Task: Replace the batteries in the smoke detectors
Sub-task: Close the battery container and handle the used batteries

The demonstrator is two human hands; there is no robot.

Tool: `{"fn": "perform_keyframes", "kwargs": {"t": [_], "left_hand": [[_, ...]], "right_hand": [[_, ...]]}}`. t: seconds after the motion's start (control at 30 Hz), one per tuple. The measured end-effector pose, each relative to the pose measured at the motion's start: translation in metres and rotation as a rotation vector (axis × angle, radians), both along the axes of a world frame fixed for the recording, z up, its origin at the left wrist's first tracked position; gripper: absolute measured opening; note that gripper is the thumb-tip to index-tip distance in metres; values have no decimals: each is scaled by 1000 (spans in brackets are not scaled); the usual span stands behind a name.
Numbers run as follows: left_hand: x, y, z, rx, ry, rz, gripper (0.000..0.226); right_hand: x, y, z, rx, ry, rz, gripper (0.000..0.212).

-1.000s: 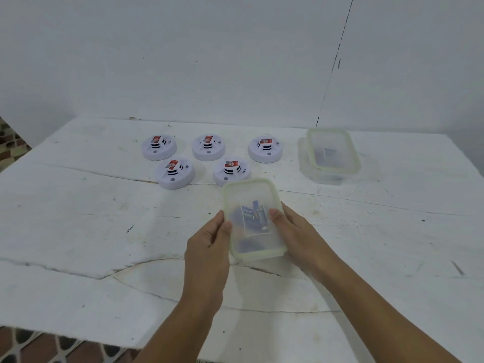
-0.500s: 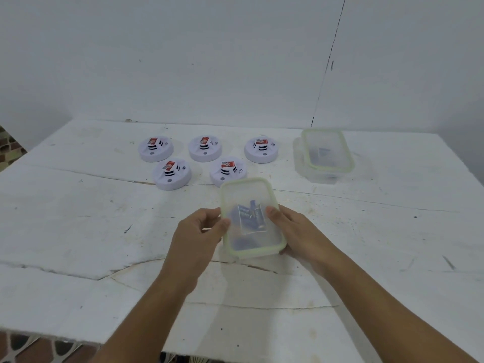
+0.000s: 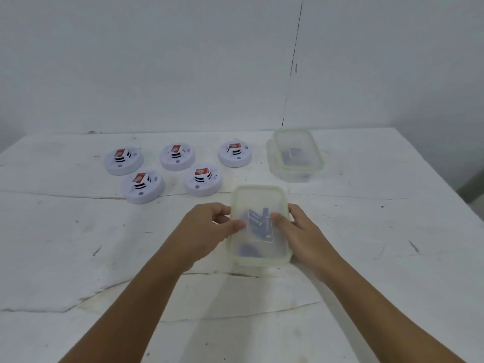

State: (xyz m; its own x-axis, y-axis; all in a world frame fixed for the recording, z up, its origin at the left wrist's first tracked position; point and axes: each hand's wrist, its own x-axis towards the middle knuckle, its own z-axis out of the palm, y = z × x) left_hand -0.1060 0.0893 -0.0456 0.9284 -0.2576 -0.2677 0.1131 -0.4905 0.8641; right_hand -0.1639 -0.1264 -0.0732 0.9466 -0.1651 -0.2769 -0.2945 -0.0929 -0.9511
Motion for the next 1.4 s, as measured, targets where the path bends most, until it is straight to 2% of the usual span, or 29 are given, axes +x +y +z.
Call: {"fn": "perform_keyframes", "kwargs": {"t": [0.13, 0.27, 0.4, 0.57, 0.63, 0.73, 0.83, 1.0, 1.1, 1.2, 1.33, 1.4], "left_hand": [[5, -31, 4, 43, -2, -210, 49], [-1, -69, 15, 33, 31, -486, 67], [2, -108, 16, -8, -24, -564, 67], [4, -150, 14, -1, -160, -517, 61], [1, -163, 12, 44, -303, -452, 78], [-2, -173, 6, 151, -527, -530, 61], [3, -180, 2, 312, -622, -643, 53], [26, -211, 9, 509, -836, -648, 43], [41, -233, 11, 610, -900, -624, 42], [53, -254, 13, 694, -931, -574, 40], [71, -275, 17, 776, -905, -517, 38], [78, -281, 18, 804, -879, -492, 37]], "right_hand": [[-17, -26, 3, -100, -13, -123, 21], [-35, -61, 2, -179, -14, -247, 21], [-47, -88, -1, -219, -36, -363, 24], [-45, -125, -1, -298, -58, -489, 30], [-40, -139, -1, -307, -61, -522, 30], [-30, -152, -3, -316, -63, -542, 30], [-19, -162, -1, -331, -58, -531, 28], [13, -191, 5, -332, -56, -525, 30], [36, -213, 7, -302, -71, -524, 25], [58, -228, 6, -299, -93, -506, 34], [86, -237, 9, -312, -110, -477, 23], [100, -239, 12, -321, -118, -461, 28]]}}
